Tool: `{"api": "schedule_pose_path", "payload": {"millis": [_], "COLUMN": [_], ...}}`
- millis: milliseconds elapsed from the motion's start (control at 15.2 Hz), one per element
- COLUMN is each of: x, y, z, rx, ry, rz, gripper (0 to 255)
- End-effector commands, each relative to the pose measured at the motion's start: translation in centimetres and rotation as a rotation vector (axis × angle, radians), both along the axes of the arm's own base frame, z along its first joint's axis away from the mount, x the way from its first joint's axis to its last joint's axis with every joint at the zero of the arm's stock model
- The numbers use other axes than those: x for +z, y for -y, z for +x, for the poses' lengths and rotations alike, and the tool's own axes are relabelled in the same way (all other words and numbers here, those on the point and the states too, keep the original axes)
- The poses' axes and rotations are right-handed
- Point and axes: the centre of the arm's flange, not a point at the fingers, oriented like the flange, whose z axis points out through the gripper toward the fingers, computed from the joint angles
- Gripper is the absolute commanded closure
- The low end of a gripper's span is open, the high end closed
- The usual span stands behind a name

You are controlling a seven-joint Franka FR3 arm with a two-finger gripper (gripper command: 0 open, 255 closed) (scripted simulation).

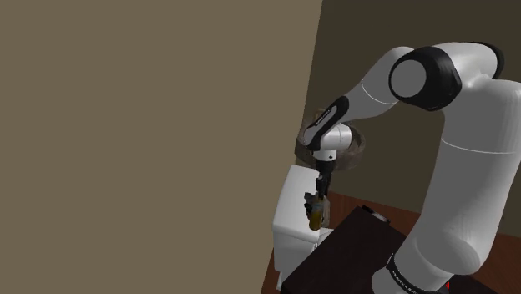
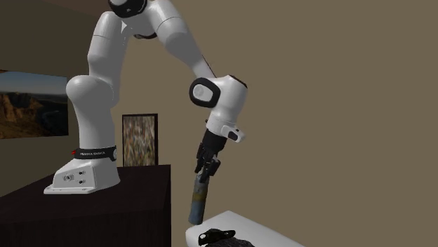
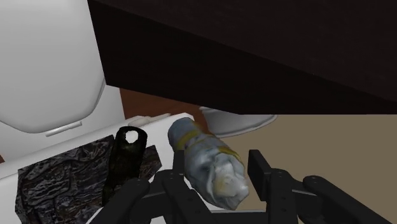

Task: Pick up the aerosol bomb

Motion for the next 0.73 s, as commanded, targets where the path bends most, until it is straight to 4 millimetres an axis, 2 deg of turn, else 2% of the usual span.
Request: {"api": "schedule_pose_path", "payload": {"millis": [0, 528, 660], "x": [1.1, 5.3, 5.4], "y": [0.1, 0.1, 0.1], "z": [0.1, 0.1, 0.1], "rx": [0.000, 0.000, 0.000], "ry": [0.000, 0.000, 0.000], "rz": [0.000, 0.000, 0.000], "gripper": [255, 255, 255]}}
